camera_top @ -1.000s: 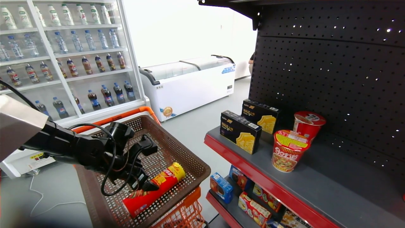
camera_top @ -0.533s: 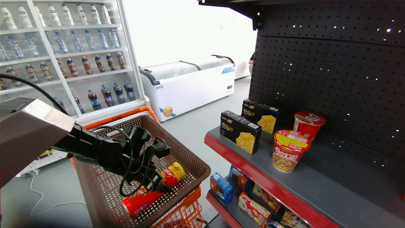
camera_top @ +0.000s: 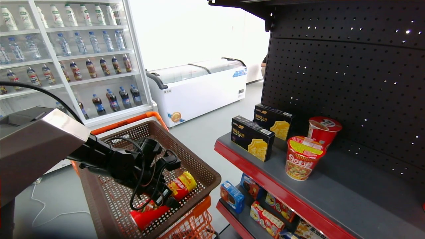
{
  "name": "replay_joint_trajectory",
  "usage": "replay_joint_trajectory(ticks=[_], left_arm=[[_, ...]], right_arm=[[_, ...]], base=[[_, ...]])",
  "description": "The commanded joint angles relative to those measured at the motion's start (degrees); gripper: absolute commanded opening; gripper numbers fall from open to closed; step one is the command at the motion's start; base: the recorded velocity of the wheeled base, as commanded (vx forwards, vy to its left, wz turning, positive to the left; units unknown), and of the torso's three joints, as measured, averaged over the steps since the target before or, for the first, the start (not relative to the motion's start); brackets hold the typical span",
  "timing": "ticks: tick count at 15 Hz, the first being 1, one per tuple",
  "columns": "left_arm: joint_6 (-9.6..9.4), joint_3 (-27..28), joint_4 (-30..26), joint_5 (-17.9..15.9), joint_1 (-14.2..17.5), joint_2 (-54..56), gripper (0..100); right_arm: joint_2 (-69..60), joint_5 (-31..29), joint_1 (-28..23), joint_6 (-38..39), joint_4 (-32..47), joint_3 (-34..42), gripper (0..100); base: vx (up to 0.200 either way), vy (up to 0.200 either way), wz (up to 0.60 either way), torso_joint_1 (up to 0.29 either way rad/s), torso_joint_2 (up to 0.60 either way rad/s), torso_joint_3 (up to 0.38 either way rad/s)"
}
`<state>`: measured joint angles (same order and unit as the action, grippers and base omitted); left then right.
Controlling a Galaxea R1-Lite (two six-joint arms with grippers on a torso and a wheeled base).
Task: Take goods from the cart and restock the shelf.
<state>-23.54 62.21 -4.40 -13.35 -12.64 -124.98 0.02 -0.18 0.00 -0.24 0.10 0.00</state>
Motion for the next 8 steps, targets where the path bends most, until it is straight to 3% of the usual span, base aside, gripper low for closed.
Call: replay_joint_trajectory(ticks=[1,8], left_arm=[[-0.01,-0.1,0.0,0.0,0.5,-0.4,100],[-0.1,0.4,0.0,0.0,1.6,-1.8,100]], right_arm=[[0.0,0.0,0.0,0.0,0.0,0.0,100],[0.0,0.0,0.0,0.0,0.0,0.0,100]], base=[[0.0,0.0,0.0,0.0,0.0,0.0],[0.0,0.0,0.0,0.0,0.0,0.0]])
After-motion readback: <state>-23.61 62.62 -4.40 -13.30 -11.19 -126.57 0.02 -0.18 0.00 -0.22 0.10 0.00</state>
